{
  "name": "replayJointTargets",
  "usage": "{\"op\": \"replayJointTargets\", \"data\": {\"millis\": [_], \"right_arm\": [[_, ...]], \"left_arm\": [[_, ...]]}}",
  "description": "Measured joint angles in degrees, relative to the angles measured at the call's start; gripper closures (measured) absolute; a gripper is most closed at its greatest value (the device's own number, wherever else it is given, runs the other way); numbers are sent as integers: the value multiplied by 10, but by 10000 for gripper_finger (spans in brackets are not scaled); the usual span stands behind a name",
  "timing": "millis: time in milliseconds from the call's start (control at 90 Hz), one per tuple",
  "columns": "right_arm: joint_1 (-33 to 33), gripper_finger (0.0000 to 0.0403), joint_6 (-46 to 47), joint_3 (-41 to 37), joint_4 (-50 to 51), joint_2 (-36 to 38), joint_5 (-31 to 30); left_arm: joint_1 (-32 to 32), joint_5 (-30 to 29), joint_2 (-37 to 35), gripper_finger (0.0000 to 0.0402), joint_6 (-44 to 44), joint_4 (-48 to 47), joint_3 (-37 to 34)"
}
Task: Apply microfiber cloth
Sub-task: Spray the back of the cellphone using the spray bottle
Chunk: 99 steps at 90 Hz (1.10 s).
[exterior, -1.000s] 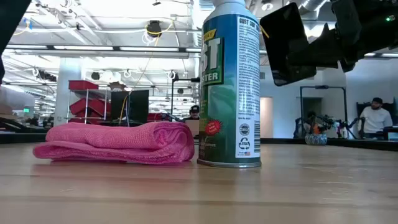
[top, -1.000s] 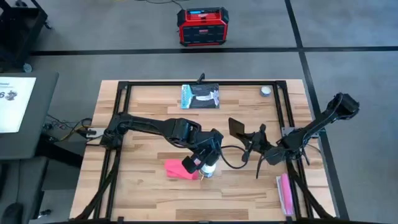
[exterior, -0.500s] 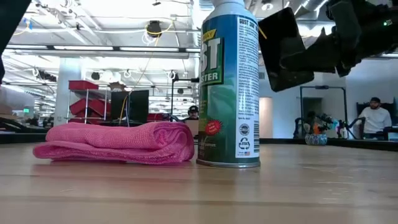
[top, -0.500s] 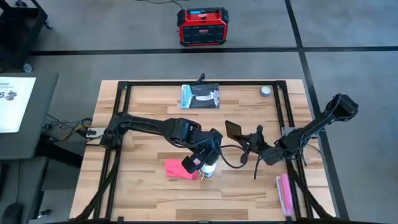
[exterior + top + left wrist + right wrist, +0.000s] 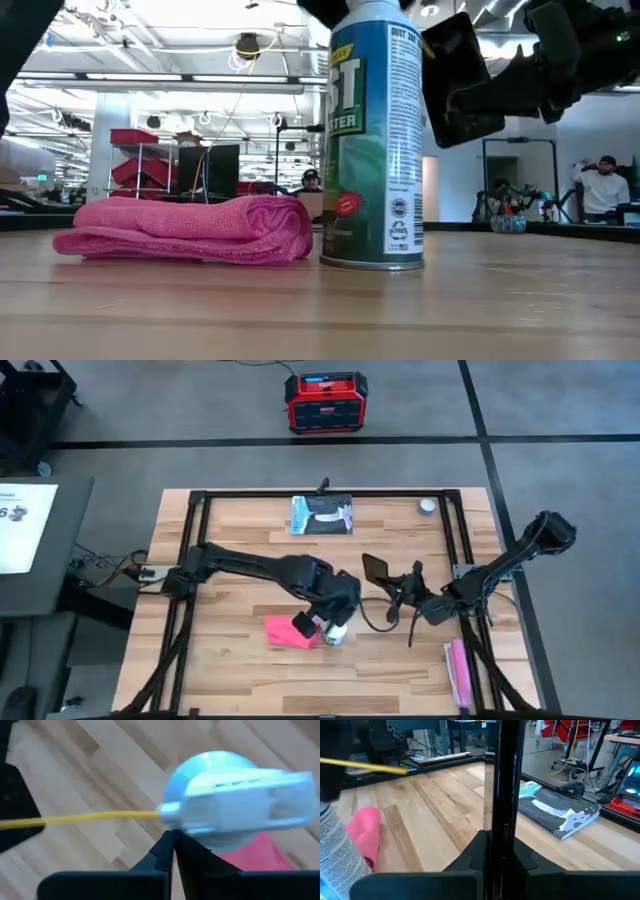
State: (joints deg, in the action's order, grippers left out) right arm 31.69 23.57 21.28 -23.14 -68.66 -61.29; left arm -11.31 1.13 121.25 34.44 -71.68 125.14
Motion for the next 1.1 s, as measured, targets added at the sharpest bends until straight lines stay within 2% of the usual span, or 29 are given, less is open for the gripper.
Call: {"op": "replayJointTargets", "data": {"millis": [111, 411, 533, 656, 1100], "right_arm": [[0, 387, 0, 0, 0, 0, 0], [-2, 387, 0, 0, 0, 0, 0], [-2, 387, 0, 0, 0, 0, 0], [-2, 387, -1, 0, 0, 0, 0], [-2, 387, 0, 0, 0, 0, 1]], "left_arm": [[1, -2, -1, 402, -7, 0, 9], [1, -62, -1, 402, -9, -19, 64], [-2, -62, -2, 402, -13, -20, 99], [-11, -42, -3, 402, -8, -24, 98], [-18, -38, -2, 402, -9, -23, 87]]}}
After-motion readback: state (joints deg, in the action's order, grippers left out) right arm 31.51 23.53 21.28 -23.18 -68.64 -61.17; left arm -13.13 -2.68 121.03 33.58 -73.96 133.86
